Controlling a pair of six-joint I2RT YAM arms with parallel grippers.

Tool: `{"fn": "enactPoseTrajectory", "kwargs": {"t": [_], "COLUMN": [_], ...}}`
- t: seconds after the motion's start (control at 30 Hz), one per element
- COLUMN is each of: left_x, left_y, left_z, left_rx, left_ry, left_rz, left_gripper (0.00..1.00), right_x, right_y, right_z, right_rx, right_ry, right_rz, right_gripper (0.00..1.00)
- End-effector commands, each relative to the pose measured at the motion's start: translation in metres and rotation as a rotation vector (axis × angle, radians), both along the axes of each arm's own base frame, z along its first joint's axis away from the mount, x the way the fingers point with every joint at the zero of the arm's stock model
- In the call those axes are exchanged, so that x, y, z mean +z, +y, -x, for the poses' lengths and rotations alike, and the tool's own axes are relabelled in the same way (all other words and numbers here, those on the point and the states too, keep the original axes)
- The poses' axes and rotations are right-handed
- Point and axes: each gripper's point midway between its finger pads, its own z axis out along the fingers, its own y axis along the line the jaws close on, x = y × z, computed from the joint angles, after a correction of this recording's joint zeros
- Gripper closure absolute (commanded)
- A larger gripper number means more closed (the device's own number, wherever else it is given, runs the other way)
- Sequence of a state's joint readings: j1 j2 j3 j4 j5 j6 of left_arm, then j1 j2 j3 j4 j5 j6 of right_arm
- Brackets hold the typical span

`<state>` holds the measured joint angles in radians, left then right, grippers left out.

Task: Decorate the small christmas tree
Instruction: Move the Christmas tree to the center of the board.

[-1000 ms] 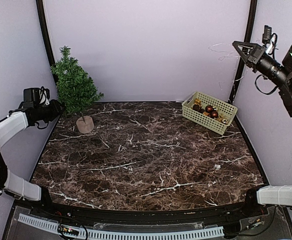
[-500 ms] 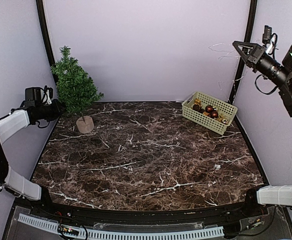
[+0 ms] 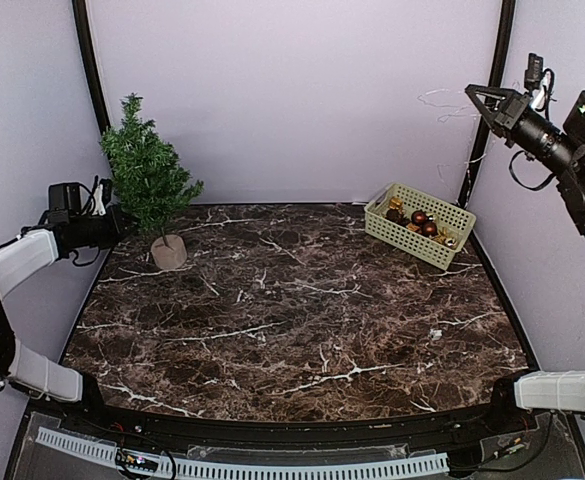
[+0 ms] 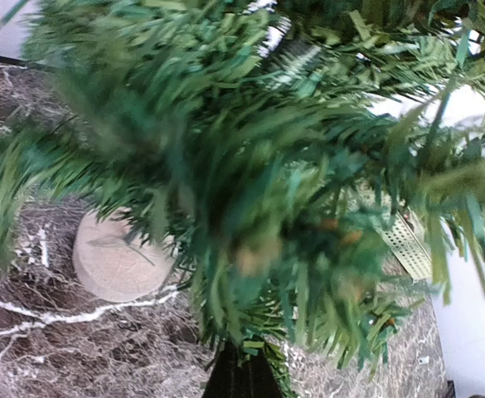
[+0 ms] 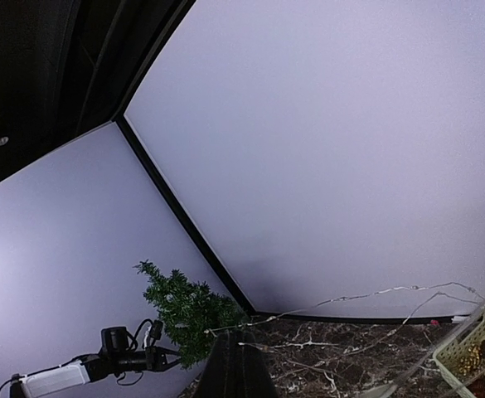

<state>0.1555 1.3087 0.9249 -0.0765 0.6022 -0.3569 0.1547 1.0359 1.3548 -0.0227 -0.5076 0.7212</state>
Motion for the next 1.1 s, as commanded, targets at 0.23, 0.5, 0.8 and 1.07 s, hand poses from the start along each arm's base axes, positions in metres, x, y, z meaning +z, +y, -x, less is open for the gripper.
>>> {"fn": "enactPoseTrajectory", "kwargs": {"t": [0.23, 0.5, 0.8, 1.07], "left_x": [0.016, 0.022, 0.026, 0.032], "left_y": [-0.045, -0.102, -0.154, -0.204], "left_z": [0.044, 0.071, 0.094, 0.114], "left_rx": [-0.235, -0.434, -0.607, -0.731], "left_ry": [-0.081, -0.124, -0.180, -0.214], "left_rz": [0.033, 0.030, 0.086, 0.120], "left_gripper": [1.00, 1.00, 1.00, 1.00], "right_x": [0.010, 0.008, 0.008, 0.004], "right_y": [-0.003, -0.005, -0.006, -0.007], "right_z": [0.007, 0.011, 0.015, 0.015], "right_rx": [-0.011, -0.018, -0.023, -0.027], "right_ry": [-0.041, -0.038, -0.040, -0.032], "right_rz": [-0.027, -0.028, -0.027, -0.031], "right_gripper": [1.00, 1.00, 1.00, 1.00]}}
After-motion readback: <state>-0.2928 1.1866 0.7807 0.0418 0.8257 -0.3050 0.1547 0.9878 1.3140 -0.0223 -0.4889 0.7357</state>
